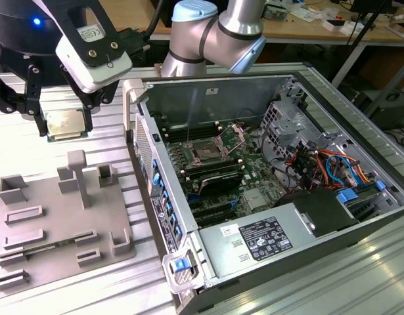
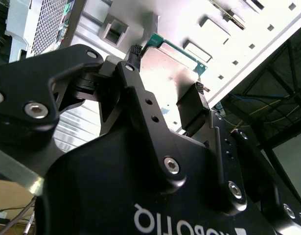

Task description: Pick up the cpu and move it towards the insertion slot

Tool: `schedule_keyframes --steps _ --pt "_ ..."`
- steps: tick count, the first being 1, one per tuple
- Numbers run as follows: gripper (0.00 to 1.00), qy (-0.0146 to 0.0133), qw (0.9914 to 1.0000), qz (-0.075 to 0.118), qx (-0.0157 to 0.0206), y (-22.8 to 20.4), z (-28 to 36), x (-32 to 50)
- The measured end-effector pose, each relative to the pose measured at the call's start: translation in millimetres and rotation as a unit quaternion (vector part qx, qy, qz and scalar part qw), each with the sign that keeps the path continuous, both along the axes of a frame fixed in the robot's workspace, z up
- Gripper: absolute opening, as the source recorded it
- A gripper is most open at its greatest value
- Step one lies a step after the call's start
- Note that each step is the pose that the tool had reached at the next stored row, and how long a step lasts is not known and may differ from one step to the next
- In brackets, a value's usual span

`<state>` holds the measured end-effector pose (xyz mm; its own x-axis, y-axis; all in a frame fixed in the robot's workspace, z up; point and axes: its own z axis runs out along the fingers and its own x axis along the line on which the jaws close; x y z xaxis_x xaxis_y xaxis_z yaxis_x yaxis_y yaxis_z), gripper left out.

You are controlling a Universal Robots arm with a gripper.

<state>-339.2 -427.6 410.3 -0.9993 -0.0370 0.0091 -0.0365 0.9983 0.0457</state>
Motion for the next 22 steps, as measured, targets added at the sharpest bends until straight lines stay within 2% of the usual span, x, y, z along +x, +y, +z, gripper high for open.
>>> schedule_keyframes --steps 14,18,20,22 --pt "0.55 0.0 1.0 0.0 0.0 0.0 0.0 9.7" --pt "0.55 0.0 1.0 0.0 0.0 0.0 0.0 24.2" --pt "0.55 0.0 1.0 0.0 0.0 0.0 0.0 38.6" --pt "0.55 0.0 1.0 0.0 0.0 0.0 0.0 40.8"
